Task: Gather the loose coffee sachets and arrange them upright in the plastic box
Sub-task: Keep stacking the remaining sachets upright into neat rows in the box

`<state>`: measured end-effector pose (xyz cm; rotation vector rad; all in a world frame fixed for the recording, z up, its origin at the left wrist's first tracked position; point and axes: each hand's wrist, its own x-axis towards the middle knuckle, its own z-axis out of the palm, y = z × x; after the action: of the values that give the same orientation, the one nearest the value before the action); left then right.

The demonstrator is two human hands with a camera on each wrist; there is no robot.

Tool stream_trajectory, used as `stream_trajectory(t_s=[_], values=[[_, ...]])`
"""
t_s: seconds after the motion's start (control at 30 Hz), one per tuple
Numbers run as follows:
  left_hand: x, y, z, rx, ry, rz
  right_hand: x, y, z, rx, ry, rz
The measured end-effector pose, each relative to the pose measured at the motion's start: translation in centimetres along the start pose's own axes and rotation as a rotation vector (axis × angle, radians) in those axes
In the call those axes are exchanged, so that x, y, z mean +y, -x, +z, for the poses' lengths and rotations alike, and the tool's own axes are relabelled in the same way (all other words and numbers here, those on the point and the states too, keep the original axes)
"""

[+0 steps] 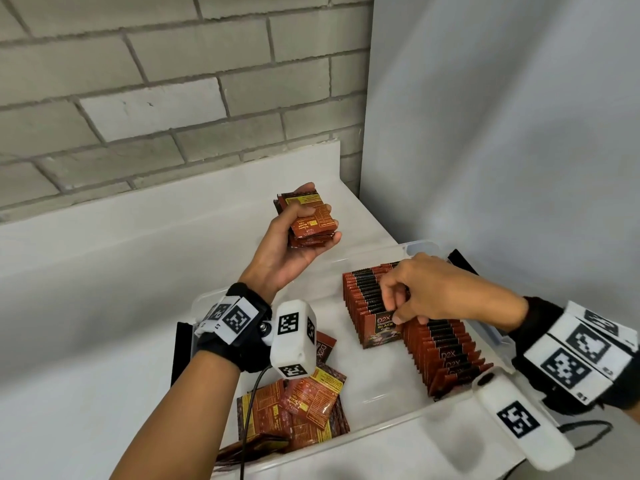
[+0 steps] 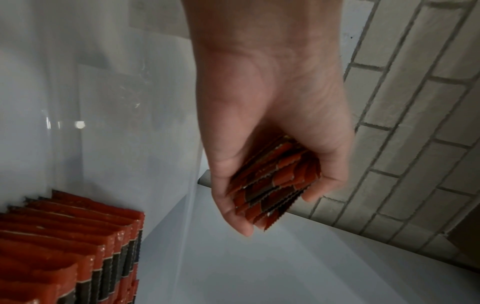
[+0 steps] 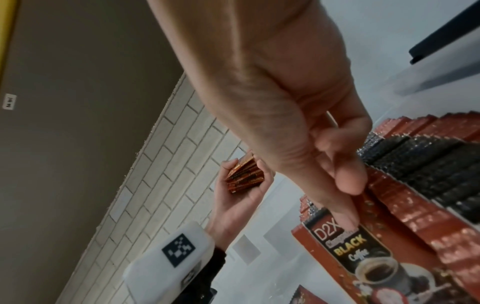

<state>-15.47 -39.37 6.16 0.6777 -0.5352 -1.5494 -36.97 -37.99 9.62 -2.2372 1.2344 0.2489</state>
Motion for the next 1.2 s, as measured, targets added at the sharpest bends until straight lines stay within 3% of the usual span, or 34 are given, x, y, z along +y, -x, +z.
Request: stream_trajectory(t_s=[0.5, 0.77, 0.93, 1.07, 1.2], values=[[0.0, 0.2, 0.4, -0.021, -0.071, -0.018, 0.7, -0.3, -0.4, 0.021, -0.082, 0.015], [-0.5, 0.4, 0.9, -0.119, -0.191, -0.01, -0.1, -0.4, -3.3, 0.23, -0.616, -0.037], [-1.0, 0.6, 1.7, -0.209, -0.223, -0.025, -0.6, -1.4, -3.0, 0.267, -0.846, -0.017], [-1.1, 0.5, 1.6, -0.182, -0.243, -0.028, -0.7, -1.6, -2.4, 0.322, -1.024, -0.054], [-1.1, 0.3, 1.7, -0.123, -0.215, -0.071, -0.5, -1.3, -2.6, 0.475, -1.279, -0.177]])
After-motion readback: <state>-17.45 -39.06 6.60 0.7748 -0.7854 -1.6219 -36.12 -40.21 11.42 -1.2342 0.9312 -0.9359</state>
